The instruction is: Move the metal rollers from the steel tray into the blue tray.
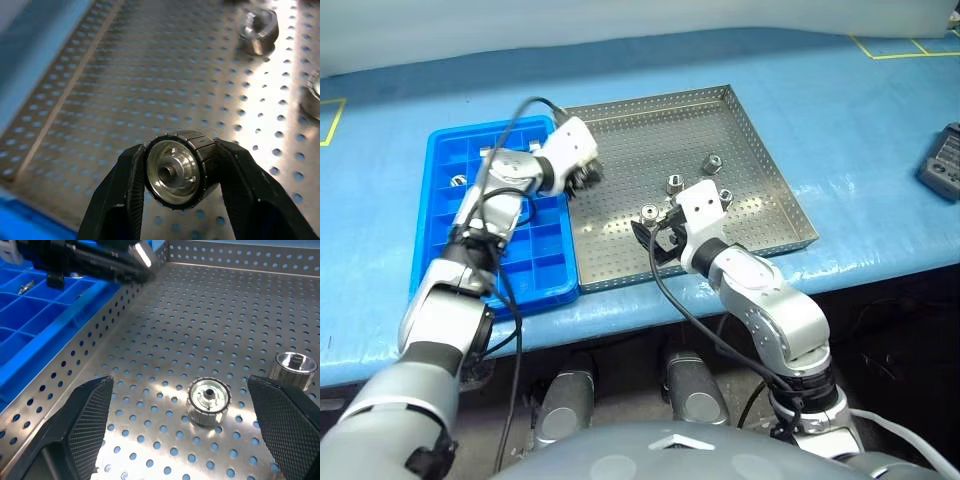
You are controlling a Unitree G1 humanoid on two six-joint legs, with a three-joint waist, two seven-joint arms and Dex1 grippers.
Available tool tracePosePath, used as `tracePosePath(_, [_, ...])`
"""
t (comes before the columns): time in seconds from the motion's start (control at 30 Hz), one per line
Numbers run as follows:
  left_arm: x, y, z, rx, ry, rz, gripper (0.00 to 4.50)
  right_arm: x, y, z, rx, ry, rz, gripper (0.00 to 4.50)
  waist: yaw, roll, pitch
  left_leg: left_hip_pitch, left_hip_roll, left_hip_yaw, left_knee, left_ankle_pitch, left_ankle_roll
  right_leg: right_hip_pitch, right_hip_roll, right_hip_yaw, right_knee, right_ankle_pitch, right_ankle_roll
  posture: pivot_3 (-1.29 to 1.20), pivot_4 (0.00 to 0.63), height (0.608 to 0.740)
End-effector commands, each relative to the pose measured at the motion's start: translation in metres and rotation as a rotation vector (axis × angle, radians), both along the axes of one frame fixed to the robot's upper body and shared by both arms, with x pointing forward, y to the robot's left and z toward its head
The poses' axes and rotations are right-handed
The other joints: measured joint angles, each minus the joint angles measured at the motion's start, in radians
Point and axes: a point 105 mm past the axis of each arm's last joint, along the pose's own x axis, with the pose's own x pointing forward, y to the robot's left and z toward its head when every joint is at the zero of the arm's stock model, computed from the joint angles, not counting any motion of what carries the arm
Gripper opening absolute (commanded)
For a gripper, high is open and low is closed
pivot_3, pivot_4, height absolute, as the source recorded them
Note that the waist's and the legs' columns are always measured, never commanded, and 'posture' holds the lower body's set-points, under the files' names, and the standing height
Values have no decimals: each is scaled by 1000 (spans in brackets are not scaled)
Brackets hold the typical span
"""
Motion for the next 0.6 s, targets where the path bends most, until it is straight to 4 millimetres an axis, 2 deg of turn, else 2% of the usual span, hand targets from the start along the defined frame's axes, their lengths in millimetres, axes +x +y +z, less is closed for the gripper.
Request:
tracePosePath(0.03, [-26,41,34,-173,-196,255,1848,1,16,17,25,-73,76,4500,11,0,0,0,0,1,0,0,0,0,0,1,0,0,0,36,150,740])
tracePosePath(0.17, [-59,84,25,-212,-268,534,1848,0,29,21,18,-90,141,4500,45,-1,0,0,0,0,1,0,0,0,0,0,0,0,0,66,150,740])
tracePosePath(0.27, [-71,101,15,-238,-257,670,1848,-1,33,21,12,-93,171,4500,81,-1,0,0,-1,-1,3,0,0,2,1,-1,0,1,0,91,150,740])
tracePosePath(0.37, [-80,123,-8,-201,-208,825,1848,-1,36,21,11,-94,185,4500,96,-2,0,0,-2,-2,5,0,-1,5,1,-1,0,1,0,91,150,740])
tracePosePath(0.6, [-76,128,-39,-169,-98,850,1848,-4,42,20,20,-96,196,4500,96,-2,0,0,-1,-2,7,1,-1,4,1,-1,1,2,-2,80,150,740])
